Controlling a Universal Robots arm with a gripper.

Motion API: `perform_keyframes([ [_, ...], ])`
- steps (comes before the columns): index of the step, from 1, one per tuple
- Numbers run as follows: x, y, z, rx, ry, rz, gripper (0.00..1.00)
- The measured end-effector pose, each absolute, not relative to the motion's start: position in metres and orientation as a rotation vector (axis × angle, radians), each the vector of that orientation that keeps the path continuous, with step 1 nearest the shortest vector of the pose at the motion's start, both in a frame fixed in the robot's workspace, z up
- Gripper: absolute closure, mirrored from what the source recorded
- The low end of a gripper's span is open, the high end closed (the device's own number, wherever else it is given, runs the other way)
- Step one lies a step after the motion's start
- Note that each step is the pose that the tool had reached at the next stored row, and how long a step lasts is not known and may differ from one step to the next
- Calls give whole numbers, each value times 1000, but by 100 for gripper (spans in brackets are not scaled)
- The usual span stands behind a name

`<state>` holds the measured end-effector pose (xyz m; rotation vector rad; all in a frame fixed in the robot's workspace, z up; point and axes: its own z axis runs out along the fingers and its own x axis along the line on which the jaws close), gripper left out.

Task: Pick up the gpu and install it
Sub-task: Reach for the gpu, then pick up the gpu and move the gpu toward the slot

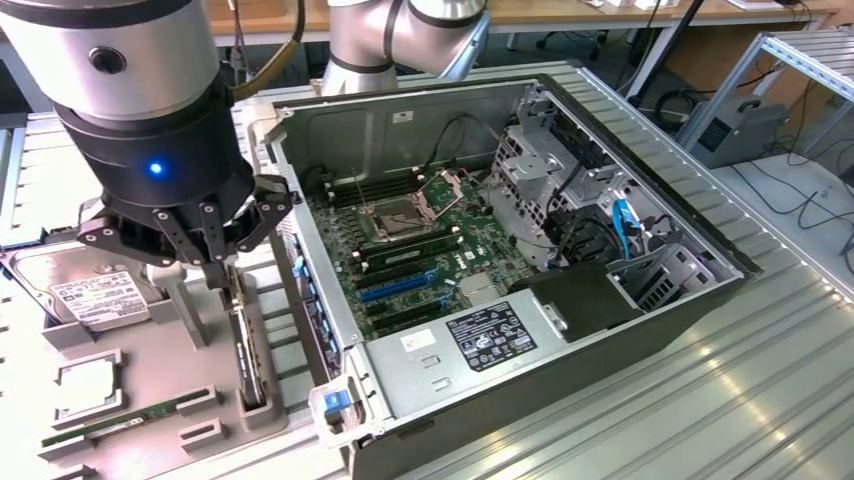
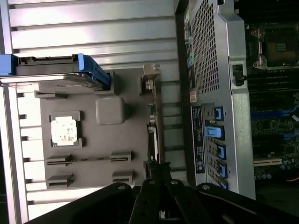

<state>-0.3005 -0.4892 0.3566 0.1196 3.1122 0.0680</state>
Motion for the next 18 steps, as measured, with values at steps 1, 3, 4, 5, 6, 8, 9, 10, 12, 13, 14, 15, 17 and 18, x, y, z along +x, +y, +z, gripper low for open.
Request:
perform_keyframes([
  [1,-301,-489,353,120,3112,68,89],
  [3,-302,-490,346,120,3112,68,89],
  [4,-302,-490,344,120,3112,68,89],
  [5,-302,-490,342,120,3112,68,89],
  [6,-302,-491,341,120,3112,68,89],
  [8,-302,-494,335,120,3112,68,89],
  [9,-302,-497,334,120,3112,68,89],
  [10,-302,-499,334,120,3112,68,89],
  [12,-302,-499,347,120,3112,68,89],
  [13,-302,-499,354,120,3112,68,89],
  [14,-302,-499,356,120,3112,68,89],
  [15,-302,-499,356,120,3112,68,89],
  [17,-302,-499,356,120,3112,68,89],
  [18,-302,-499,356,120,3112,68,89],
])
